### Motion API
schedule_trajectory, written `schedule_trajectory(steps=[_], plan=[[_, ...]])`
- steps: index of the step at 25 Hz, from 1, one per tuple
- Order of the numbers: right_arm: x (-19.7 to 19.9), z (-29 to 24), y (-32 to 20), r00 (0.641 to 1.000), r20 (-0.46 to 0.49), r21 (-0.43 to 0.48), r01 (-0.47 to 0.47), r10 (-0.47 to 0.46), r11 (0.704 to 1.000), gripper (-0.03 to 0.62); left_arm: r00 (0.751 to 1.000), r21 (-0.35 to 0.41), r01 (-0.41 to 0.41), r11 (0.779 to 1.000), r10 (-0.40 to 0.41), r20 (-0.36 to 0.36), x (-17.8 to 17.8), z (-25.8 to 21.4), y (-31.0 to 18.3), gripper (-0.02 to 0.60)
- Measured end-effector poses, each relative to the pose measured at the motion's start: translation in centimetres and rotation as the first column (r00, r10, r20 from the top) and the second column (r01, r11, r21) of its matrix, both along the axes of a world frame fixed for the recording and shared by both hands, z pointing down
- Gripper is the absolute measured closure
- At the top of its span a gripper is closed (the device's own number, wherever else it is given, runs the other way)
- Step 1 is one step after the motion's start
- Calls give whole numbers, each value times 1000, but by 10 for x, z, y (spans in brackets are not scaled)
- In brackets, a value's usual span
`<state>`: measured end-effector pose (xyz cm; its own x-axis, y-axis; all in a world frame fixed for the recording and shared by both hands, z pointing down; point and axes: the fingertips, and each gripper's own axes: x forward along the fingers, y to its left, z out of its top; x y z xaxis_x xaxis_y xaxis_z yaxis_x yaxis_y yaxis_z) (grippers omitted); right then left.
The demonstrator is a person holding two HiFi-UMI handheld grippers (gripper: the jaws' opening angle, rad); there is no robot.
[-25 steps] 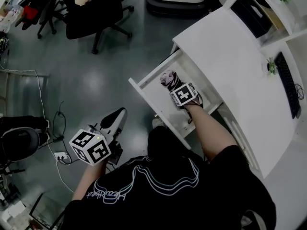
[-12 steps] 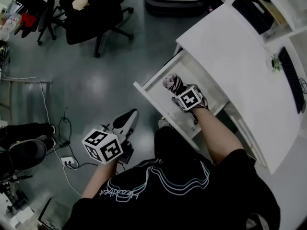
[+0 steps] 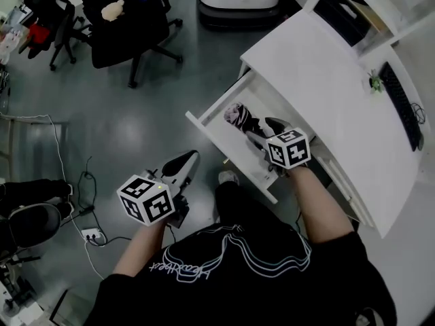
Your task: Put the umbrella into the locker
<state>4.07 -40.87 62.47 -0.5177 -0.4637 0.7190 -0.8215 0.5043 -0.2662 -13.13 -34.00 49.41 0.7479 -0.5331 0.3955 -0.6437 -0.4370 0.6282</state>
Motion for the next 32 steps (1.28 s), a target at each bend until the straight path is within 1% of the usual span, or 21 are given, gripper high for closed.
schedule_trajectory(steps=[2, 3, 6, 7, 9, 12, 14, 19, 25, 28, 32], plan=[[-2, -51, 6, 998, 62, 130, -15, 7, 991, 342, 1000, 25, -19, 1000, 19, -9, 6, -10, 6, 575], [-3, -75, 11, 995, 98, 180, -23, 6, 983, 373, 1000, 38, -28, 999, 28, -11, 8, -14, 10, 575], [-8, -139, 34, 979, 204, 289, -58, -2, 956, 481, 999, 69, -46, 997, 48, -22, 17, -30, 20, 575], [-9, -158, 42, 972, 234, 322, -69, -9, 944, 524, 998, 80, -49, 996, 52, -32, 20, -37, 24, 575], [-14, -192, 58, 959, 281, 382, -81, -33, 921, 591, 996, 104, -58, 993, 65, -63, 27, -55, 31, 575], [-22, -237, 83, 941, 329, 451, -78, -84, 889, 591, 990, 157, -81, 984, 97, -99, 37, -89, 44, 575], [-26, -261, 101, 927, 355, 476, -65, -124, 877, 591, 988, 202, -86, 976, 109, -106, 40, -112, 54, 575], [-31, -304, 140, 887, 419, 504, -50, -193, 862, 591, 986, 312, -76, 947, 118, -117, 42, -163, 76, 575], [-29, -333, 174, 854, 475, 516, -76, -212, 853, 591, 984, 425, -107, 899, 157, -83, 48, -197, 108, 575], [-30, -343, 187, 840, 496, 515, -81, -220, 854, 591, 984, 455, -108, 884, 159, -76, 50, -206, 119, 575], [-32, -348, 198, 838, 494, 523, -73, -232, 849, 591, 985, 470, -103, 877, 157, -76, 50, -212, 127, 575]])
